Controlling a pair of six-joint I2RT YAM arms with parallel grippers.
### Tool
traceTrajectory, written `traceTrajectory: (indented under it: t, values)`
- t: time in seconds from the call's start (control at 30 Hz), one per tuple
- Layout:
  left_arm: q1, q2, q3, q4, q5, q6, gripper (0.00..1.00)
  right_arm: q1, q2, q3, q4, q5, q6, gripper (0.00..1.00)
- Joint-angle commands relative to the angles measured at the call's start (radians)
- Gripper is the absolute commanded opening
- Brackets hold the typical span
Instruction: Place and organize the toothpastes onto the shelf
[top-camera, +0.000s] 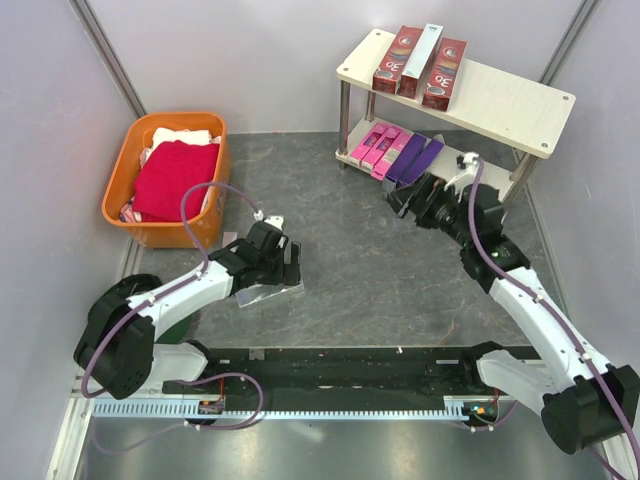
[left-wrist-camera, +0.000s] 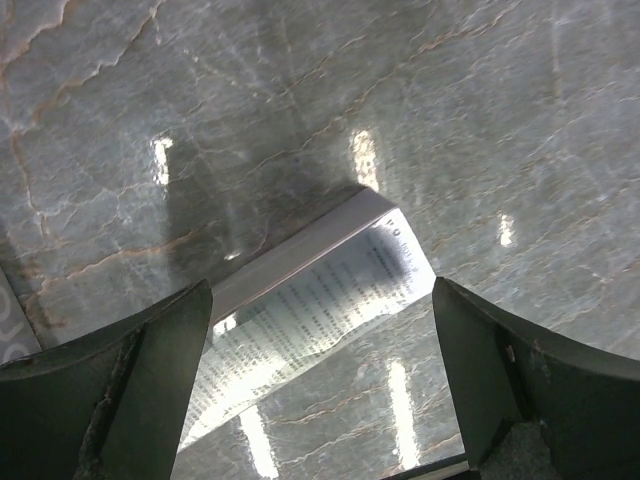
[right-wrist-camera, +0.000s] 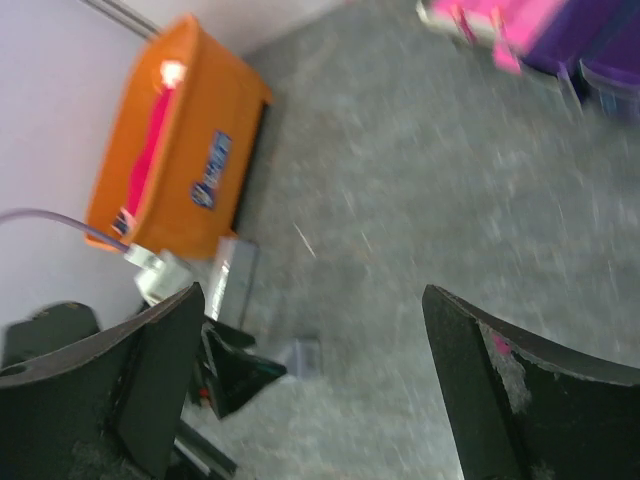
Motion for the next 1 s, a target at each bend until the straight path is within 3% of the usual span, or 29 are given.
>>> traceTrajectory:
  t: [0.0,0.43,0.63,0.73,0.87,0.97]
  values:
    - [-0.01,0.007,-0.018,0.026,-0.023,0.032,0.98,0.029,-0.004,-0.098,0.055,0.007,0.045,0.98]
    - [-0.064,0.047,-0.072,0.096,0.015,0.029,0.98,0.054,0.025,-0.115,0.055,0.006,0.035,0.98]
    - [-0.085,0.139,-0.039,0.118,0.015,0.007,0.87,0.063,0.048,-0.124,0.061,-0.006,0.035,0.98]
    - [-0.09,0.189,-0.021,0.126,0.011,-0.005,0.78,0.072,0.061,-0.117,0.047,-0.005,0.023,0.98]
    - [-0.093,0.211,0.007,0.133,0.025,-0.02,0.57,0.094,0.084,-0.109,0.032,-0.011,-0.003,0.98]
    - [-0.093,0.188,0.028,0.156,0.058,-0.032,0.53,0.127,0.091,-0.112,0.031,-0.006,-0.009,0.98]
